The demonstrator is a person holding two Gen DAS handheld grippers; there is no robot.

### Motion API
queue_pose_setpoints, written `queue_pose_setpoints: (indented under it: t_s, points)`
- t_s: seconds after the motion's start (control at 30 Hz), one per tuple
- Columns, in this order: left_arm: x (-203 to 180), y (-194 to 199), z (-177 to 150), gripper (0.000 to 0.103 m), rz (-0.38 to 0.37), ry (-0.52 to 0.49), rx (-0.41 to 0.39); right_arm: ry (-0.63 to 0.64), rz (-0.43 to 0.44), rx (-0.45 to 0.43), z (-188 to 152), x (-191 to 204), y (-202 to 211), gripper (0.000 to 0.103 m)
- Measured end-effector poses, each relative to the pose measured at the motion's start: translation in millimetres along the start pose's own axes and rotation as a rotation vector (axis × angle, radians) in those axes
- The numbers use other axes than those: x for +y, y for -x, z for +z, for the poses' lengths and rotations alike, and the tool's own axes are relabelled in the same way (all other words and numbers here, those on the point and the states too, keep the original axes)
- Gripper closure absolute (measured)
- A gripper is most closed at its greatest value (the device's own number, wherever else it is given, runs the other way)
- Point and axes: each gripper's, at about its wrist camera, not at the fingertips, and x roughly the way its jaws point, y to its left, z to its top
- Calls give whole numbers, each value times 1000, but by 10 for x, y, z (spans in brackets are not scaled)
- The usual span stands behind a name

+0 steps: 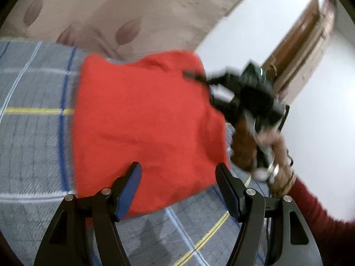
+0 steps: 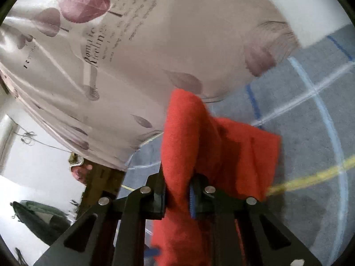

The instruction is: Fold small clothes

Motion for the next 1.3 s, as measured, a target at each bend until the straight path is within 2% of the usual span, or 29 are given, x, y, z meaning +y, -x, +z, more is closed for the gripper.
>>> queue_pose_setpoints:
  t_s: [0.07, 0.13, 0.2, 0.27, 0.37, 0.5, 0.53, 0.57, 0.63, 0.73, 0.8, 0.87, 0.9, 0.97, 1.1, 1.17, 1.2, 1.23, 1.3]
  points:
    - [66, -3, -23, 34, -14, 30, 3, -59, -48, 44, -119, -263, -65, 86]
    - [89, -13, -49, 34, -18, 35, -3, -80, -29, 14, -116, -317, -6, 84]
    - [96, -49, -46, 34, -22, 33, -9, -60, -25, -37, -57, -283, 99, 77]
    - [101, -56, -71, 34, -26, 33, -12, -47, -43, -51, -11, -275, 179, 59]
    - [183, -10, -188, 34, -42, 66, -10, -64, -44, -18, 26, -320, 175, 51]
    - [206, -19, -173, 34, -38, 71, -13, -73, -51, 91, -23, -281, -75, 51]
    - [204, -28, -162, 34, -36, 69, -12, -72, -74, 121, -29, -268, -150, 51]
    - [202, -49, -134, 34, -35, 70, -12, -68, -103, 141, -32, -247, -215, 58]
    - [187, -43, -116, 34, -32, 73, -15, 9, -128, 139, -12, -67, -257, 83]
    - [183, -25, -129, 34, -24, 78, -24, 171, -170, 114, 18, 375, -261, 84]
    - [174, -9, -132, 34, -13, 77, -34, 231, -125, 91, 72, 612, -230, 84]
    - [162, 17, -137, 34, -8, 71, -46, 283, 10, 15, 145, 786, -110, 86]
    - [162, 19, -137, 34, -7, 71, -51, 294, 51, -11, 180, 814, -95, 86]
    - [177, 27, -148, 34, -1, 76, -53, 249, 30, -13, 252, 626, -203, 86]
    - [220, 21, -154, 34, -5, 94, -45, 37, -43, 69, 230, -144, -531, 86]
    - [222, 18, -161, 33, -6, 94, -43, -19, 8, 45, 126, -330, -468, 85]
    - [228, 13, -161, 32, -9, 96, -39, -49, 20, 32, 102, -401, -428, 81]
    - [225, 12, -162, 31, -10, 97, -35, -76, 26, 21, 99, -448, -398, 71]
    - [217, 8, -155, 31, -8, 95, -35, -109, 41, -16, 116, -489, -276, 68]
